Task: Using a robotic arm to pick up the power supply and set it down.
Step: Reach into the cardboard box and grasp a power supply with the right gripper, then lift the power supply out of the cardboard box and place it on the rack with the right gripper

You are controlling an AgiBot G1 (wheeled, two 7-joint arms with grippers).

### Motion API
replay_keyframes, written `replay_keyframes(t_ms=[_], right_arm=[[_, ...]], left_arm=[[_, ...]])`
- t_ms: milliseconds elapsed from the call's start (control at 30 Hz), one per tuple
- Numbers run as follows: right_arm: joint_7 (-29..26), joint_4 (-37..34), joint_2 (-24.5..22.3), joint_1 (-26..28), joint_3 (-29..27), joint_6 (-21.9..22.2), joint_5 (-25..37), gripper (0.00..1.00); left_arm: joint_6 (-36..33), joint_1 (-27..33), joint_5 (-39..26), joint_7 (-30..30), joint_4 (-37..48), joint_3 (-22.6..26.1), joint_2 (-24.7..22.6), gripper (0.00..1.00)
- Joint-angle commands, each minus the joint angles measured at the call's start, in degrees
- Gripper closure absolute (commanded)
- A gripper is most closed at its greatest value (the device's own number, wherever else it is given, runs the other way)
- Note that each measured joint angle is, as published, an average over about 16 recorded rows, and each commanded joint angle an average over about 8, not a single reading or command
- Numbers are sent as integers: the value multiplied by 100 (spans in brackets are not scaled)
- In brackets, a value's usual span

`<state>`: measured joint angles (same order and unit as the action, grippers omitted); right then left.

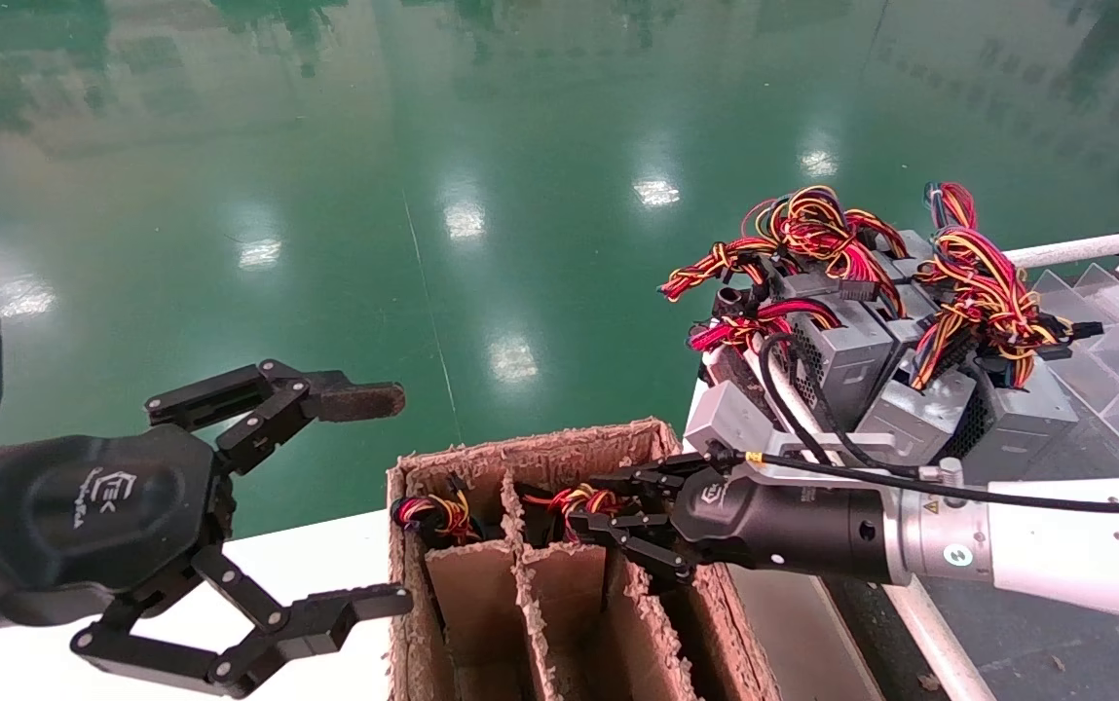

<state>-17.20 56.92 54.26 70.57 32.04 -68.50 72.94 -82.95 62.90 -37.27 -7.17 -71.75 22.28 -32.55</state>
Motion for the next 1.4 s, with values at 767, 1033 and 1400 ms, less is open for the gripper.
replay_keyframes(t_ms=[767, 1033, 1400], right_arm=[[141, 33, -197, 34, -395, -174, -637, 100], [137, 223, -472, 313, -846, -369, -1270, 100], [299, -343, -726, 1406, -1360, -781, -1850, 100]], left_arm=[[0, 0, 0, 0, 0, 0, 0, 0], [0, 0, 0, 0, 0, 1, 0, 0], [0, 0, 1, 0, 0, 1, 0, 0]])
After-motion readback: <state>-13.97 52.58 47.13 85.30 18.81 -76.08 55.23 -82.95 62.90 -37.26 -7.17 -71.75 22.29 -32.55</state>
